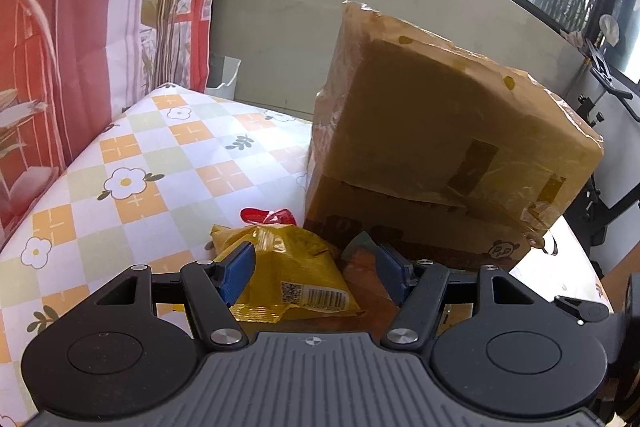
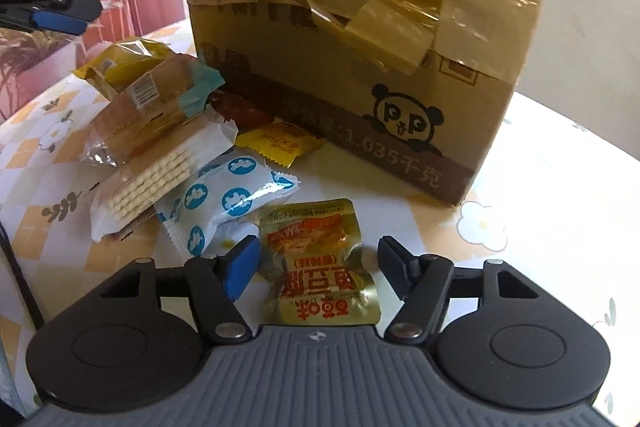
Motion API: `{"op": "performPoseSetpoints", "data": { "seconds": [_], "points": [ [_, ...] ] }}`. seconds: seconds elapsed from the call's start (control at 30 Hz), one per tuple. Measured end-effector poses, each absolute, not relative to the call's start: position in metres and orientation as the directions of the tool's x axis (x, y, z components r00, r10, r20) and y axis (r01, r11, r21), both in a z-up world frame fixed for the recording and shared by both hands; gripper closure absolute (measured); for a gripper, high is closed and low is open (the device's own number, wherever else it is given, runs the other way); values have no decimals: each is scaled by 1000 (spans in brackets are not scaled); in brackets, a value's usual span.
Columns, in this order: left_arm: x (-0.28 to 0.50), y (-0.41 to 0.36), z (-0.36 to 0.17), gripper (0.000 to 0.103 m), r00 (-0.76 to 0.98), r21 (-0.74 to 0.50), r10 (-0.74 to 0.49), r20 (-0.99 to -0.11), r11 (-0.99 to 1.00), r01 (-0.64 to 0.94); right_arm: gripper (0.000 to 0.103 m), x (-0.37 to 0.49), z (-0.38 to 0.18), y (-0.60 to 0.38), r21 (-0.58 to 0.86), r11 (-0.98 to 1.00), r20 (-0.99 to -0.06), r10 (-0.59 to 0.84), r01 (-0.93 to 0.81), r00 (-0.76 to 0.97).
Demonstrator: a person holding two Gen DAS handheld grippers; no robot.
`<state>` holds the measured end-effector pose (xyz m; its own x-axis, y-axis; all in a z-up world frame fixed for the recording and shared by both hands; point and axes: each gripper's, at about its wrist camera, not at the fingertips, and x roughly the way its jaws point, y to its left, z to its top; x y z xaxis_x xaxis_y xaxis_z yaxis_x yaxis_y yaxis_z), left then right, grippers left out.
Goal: Organize snacks
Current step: 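Return both tools to the pile and grasp the gold bean-snack pouch with the right tool, then lift the gold pouch with the right tool while the left tool grasps the red packet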
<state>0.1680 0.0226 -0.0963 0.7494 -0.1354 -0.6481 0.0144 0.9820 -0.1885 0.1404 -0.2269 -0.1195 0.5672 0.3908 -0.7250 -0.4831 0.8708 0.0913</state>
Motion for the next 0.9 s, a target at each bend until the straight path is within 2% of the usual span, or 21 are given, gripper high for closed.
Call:
{"op": "performPoseSetpoints", "data": {
  "seconds": [0.17, 0.2, 0.27, 0.33, 0.4, 0.67, 0.77, 0.9],
  "points": [
    [171, 22, -106, 35, 731, -201, -144, -667, 979, 10, 36, 127, -123, -235, 89, 882, -699, 387, -464, 601],
    [172, 21, -108, 35, 726, -205, -149, -671, 979, 11, 43, 126, -123, -235, 91, 883, -694, 388, -461, 606],
    [172, 21, -109, 35, 727, -210, -156, -669, 978, 16, 45, 126, -122, -234, 90, 888, -691, 382, -451, 614],
    [172, 21, -109, 35, 730, -215, -163, -664, 976, 22, 55, 126, -121, -236, 92, 898, -688, 369, -430, 625],
    [173, 23, -111, 35, 730, -217, -162, -664, 976, 20, 57, 128, -120, -240, 118, 910, -686, 365, -398, 630],
    [183, 41, -112, 35, 730, -187, -134, -670, 982, 8, 58, 128, -121, -231, 91, 950, -670, 281, -300, 687],
    [200, 58, -106, 50, 724, -184, -150, -674, 982, 32, 58, 129, -124, -230, 83, 949, -665, 280, -305, 692],
    [233, 77, -100, 51, 731, -166, -148, -667, 985, 48, 58, 127, -125, -231, 83, 946, -659, 288, -313, 695]
  ]
}}
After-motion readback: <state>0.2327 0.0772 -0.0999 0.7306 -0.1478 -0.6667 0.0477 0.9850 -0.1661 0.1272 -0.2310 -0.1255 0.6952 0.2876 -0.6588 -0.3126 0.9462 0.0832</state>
